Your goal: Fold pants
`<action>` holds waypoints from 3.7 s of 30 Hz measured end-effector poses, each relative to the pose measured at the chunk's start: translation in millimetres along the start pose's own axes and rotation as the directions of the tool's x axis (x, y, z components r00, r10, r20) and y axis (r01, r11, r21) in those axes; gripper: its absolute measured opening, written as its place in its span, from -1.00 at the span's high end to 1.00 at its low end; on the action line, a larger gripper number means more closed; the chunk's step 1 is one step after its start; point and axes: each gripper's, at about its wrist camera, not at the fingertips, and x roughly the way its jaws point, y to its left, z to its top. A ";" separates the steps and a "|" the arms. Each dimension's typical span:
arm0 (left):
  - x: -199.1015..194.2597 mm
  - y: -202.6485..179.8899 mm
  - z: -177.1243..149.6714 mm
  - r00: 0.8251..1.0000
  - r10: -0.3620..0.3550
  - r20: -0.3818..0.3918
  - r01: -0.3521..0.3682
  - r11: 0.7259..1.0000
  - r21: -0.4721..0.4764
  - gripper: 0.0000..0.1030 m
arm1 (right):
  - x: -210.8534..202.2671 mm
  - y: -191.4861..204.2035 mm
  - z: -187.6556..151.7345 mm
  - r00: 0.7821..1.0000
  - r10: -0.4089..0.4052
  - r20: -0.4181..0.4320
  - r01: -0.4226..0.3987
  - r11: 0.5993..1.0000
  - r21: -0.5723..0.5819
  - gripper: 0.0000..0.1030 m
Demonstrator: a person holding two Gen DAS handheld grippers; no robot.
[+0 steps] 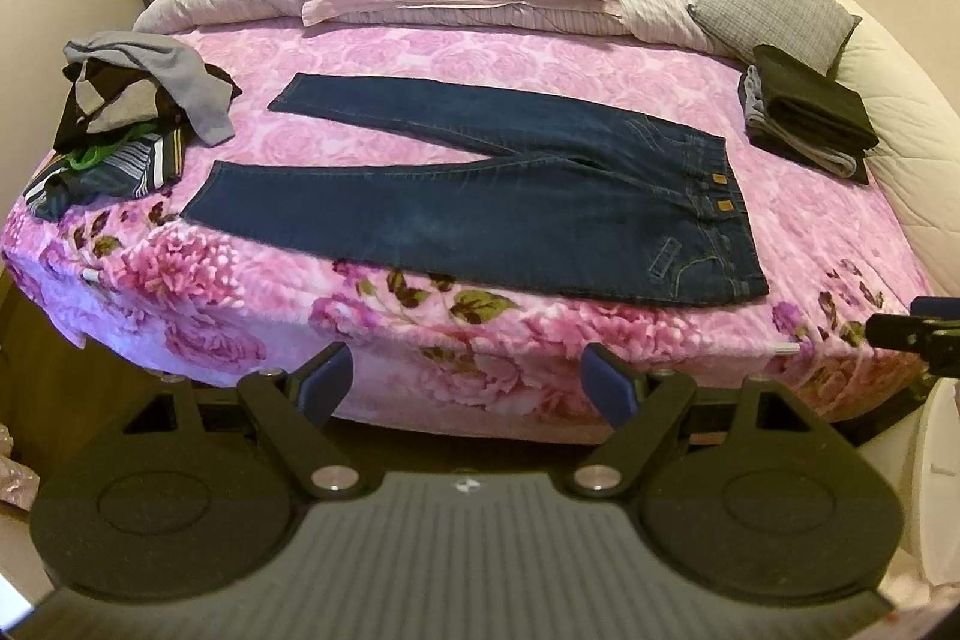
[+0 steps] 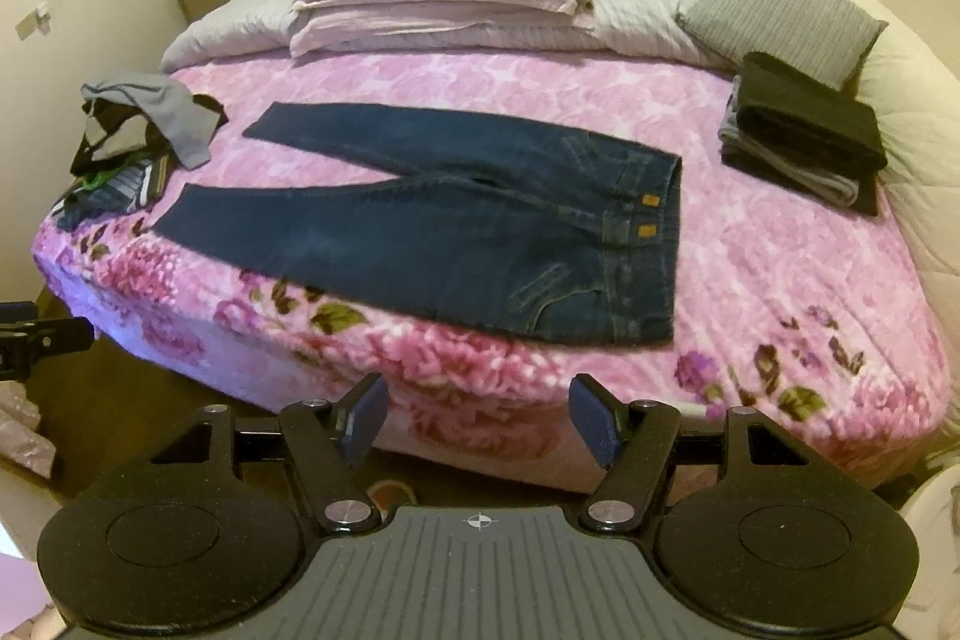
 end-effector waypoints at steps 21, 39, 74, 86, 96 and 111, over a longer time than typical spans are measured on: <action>139.5 64.3 170.1 0.997 -0.063 0.033 0.060 0.995 0.078 -0.56 | 112.6 -0.4 143.3 0.995 -0.099 -0.024 0.101 0.982 0.160 -0.24; 301.6 118.3 312.6 0.992 -0.125 0.013 0.115 0.944 0.310 -0.55 | 136.4 -114.6 195.1 0.938 -0.326 0.113 0.205 0.791 0.577 -0.24; 694.3 9.6 394.2 0.906 -0.319 -0.277 0.420 0.612 0.670 0.01 | 572.7 -232.4 320.2 0.986 0.052 -0.159 -0.060 0.997 -0.046 -0.20; 717.5 6.3 393.2 0.856 -0.311 -0.413 0.516 0.463 0.721 0.81 | 594.8 -224.6 318.8 0.959 0.078 -0.272 -0.108 0.989 -0.097 1.00; 567.2 40.5 349.0 0.943 -0.326 -0.060 0.270 0.652 0.709 0.96 | 446.0 -76.3 288.9 0.950 -0.284 0.128 0.311 0.897 -0.316 1.00; 456.7 92.3 133.9 0.876 -0.264 -0.404 0.402 0.863 0.308 0.81 | 376.2 62.9 124.0 0.886 -0.289 -0.362 0.309 0.951 -0.001 0.56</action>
